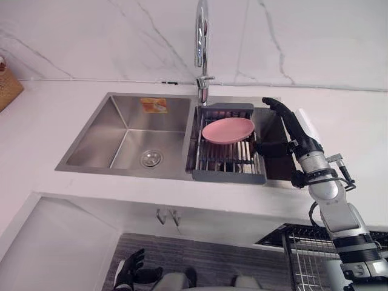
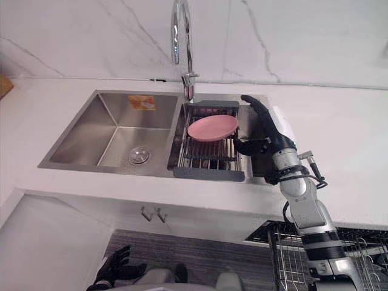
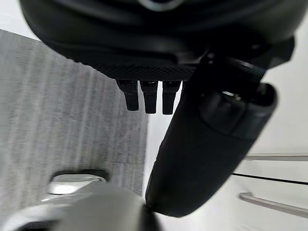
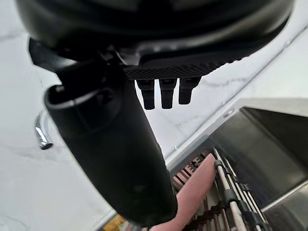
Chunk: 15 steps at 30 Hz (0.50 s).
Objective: Walk over to the sink, pick up the cup, carry it to the dishwasher, place the cup inside the dishwasher, then close the dishwasher door
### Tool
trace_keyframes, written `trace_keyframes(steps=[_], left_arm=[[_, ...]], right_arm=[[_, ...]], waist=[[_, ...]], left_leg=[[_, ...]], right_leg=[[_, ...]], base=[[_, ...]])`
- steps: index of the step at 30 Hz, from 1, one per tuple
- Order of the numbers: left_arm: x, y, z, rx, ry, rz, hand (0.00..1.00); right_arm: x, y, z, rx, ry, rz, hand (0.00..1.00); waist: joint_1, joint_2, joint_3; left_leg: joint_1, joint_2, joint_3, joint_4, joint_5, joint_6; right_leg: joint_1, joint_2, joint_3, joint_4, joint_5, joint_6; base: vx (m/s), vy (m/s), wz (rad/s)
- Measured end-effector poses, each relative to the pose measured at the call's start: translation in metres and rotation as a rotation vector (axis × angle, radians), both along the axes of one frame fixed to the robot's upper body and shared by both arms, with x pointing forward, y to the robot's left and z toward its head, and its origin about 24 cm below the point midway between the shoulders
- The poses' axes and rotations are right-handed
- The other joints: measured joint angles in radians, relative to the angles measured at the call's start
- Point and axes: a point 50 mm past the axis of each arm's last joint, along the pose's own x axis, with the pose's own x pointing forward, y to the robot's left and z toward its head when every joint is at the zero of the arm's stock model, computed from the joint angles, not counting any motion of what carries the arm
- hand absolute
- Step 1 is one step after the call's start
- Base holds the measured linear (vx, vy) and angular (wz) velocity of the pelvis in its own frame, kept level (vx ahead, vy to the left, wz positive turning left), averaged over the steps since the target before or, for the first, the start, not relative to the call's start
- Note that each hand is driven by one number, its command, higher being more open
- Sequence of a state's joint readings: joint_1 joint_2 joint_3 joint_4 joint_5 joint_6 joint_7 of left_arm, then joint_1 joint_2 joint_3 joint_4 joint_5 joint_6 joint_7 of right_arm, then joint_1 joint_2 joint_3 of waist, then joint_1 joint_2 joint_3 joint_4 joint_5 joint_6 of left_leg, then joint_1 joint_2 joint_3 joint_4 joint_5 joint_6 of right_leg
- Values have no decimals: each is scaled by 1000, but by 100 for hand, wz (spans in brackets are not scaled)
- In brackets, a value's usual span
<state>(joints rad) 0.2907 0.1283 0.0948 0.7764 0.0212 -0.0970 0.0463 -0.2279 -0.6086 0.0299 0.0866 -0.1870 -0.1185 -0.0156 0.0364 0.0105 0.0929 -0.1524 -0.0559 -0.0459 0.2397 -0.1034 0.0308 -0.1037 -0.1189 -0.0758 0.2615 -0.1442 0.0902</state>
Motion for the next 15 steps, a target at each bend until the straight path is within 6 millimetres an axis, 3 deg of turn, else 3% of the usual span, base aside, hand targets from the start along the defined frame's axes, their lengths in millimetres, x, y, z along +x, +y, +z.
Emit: trace_keyframes(steps=[8, 15], left_arm=[[-6, -3, -3, 2, 24, -20, 90], [-6, -5, -3, 7, 31, -42, 90]], right_arm=[[1, -4, -23, -38, 134, 15, 90], [1, -6, -37, -78, 206, 26, 90]], waist=[[-8, 0, -1], [-8, -2, -1]], left_leg=[[68, -5, -30, -60, 13, -10], [86, -13, -64, -125, 60, -9]], right_leg=[[102, 0, -36, -100, 16, 0], [118, -5, -63, -132, 39, -1]], base=[[102, -40, 12], [-18, -9, 16]])
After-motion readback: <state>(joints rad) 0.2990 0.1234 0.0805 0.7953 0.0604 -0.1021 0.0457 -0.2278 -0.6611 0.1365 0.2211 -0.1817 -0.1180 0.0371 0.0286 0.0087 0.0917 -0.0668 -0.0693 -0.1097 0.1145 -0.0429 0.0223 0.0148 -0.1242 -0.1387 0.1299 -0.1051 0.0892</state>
